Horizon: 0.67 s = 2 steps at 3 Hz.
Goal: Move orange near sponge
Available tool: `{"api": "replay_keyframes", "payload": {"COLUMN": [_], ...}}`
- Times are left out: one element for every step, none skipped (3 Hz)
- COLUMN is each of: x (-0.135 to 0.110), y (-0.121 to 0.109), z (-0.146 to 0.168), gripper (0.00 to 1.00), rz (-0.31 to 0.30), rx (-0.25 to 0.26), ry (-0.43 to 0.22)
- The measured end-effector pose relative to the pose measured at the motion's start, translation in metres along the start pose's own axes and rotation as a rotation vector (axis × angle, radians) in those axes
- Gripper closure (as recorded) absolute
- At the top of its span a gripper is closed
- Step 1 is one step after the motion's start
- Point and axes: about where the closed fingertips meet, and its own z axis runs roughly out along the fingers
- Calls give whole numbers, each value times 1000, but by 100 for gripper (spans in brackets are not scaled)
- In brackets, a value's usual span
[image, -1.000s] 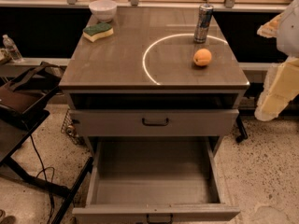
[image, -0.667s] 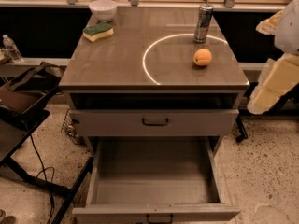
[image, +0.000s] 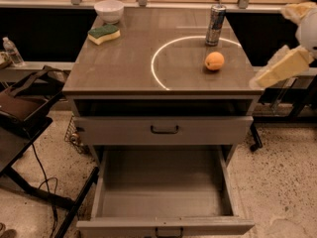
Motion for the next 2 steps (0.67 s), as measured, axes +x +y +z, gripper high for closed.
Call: {"api": "replay_keyframes", "payload": {"x": [-3,-5], "y": [-30,-33], "z": [17,21], "gripper": [0,0], "rz": [19,21], "rx": [65,70], "ry": [-125,-143]}}
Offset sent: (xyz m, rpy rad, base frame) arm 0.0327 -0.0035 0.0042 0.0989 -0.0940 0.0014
